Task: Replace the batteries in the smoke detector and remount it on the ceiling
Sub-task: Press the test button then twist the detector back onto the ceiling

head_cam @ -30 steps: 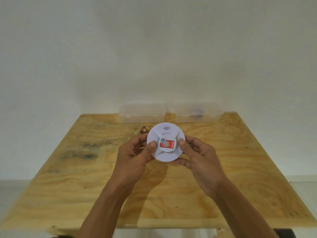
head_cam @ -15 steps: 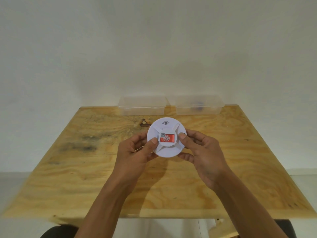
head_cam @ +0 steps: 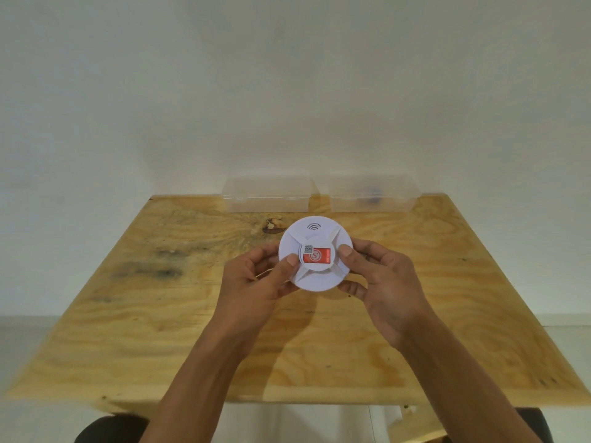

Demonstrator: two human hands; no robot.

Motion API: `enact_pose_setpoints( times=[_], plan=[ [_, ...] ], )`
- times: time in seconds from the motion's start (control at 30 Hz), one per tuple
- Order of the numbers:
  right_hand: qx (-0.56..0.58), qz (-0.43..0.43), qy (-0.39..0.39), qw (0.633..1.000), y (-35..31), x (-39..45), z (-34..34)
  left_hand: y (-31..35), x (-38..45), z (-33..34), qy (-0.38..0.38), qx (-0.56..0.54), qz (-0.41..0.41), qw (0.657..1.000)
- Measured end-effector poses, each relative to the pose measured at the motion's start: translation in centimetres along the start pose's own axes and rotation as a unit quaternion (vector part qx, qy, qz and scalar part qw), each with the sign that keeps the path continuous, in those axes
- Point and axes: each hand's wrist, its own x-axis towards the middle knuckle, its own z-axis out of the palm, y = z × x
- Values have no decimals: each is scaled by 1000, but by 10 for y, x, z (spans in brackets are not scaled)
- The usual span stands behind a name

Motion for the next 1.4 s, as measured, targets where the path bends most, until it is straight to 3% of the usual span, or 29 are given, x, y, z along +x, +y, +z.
enact_pose_setpoints(
  times=[1.0, 1.4],
  plan=[
    [13, 1, 8, 1000, -12, 4, -3, 6, 1, 7, -3, -3, 6, 1000],
    [20, -34, -42, 998, -9, -3, -7, 4, 1, 5, -7, -24, 11, 1000]
  ],
)
